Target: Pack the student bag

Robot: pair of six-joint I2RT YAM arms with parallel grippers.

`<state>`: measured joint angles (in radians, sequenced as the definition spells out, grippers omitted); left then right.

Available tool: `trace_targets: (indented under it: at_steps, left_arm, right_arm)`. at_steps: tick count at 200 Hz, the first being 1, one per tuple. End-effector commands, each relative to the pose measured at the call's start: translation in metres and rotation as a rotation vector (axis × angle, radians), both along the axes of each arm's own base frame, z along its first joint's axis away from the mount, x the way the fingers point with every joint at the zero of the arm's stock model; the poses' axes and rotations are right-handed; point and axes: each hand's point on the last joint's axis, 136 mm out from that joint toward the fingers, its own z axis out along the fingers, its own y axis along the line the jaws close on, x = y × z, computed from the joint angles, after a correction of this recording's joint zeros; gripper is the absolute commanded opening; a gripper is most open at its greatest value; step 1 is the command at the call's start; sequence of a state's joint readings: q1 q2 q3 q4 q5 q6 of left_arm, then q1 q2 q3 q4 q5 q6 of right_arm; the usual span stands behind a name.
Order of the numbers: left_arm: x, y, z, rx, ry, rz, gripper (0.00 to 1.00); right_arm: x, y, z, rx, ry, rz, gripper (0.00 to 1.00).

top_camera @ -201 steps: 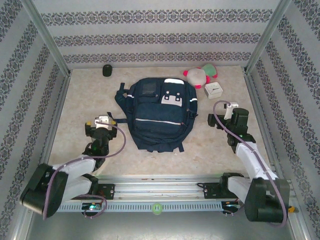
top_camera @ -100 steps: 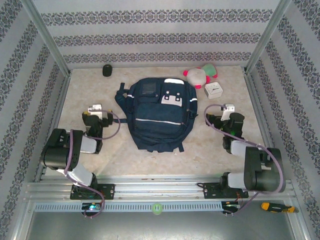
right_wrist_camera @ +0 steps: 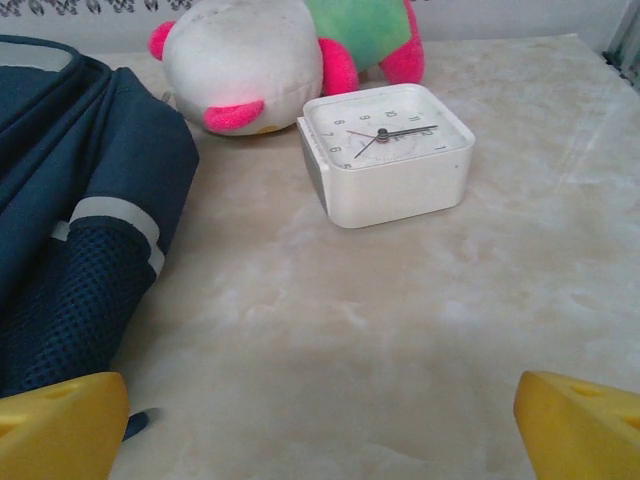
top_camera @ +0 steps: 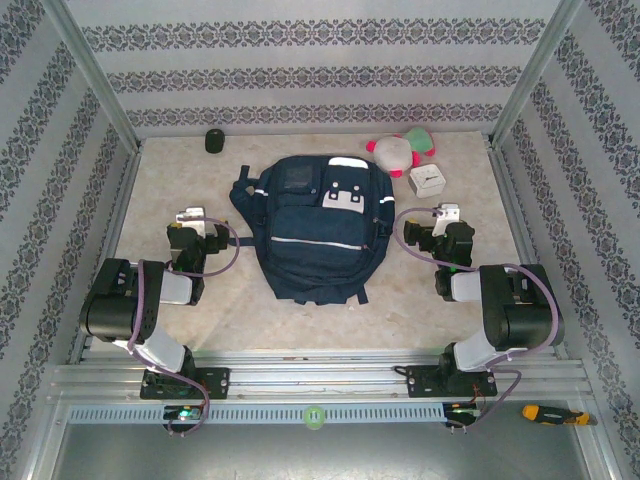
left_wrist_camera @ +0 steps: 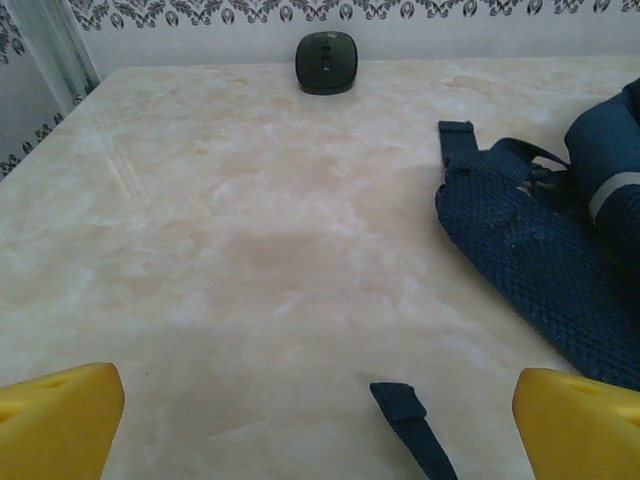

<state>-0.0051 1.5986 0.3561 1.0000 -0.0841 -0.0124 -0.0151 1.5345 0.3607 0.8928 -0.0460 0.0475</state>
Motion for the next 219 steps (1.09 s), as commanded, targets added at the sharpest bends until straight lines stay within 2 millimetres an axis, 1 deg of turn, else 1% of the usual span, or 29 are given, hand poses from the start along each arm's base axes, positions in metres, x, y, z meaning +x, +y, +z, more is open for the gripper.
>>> trace_targets:
  at_steps: [1, 108, 153, 219]
  left_arm:
    - [0.0036, -0.0022, 0.0023, -0.015, 0.000, -0.014, 0.99]
    - [0.0038, -0.0018, 0.0025, -0.015, 0.001, -0.013, 0.99]
    - [0.0065, -0.0112, 0.0015, -0.014, 0.016, -0.070, 0.99]
    - [0.0061, -0.0098, 0.0010, -0.014, 0.016, -0.063, 0.99]
  right_arm:
    - [0.0081, -0.0018, 0.0201, -0.015, -0.068, -0.016, 0.98]
    - [0.0084, -0.0017, 0.0203, -0.014, -0.069, -0.016, 0.98]
    - [0.0082, -0.0019, 0.0204, -0.014, -0.069, -0.017, 0.98]
    - [0.0081, -0.0020, 0.0202, -0.014, -0.069, -0.016, 0.98]
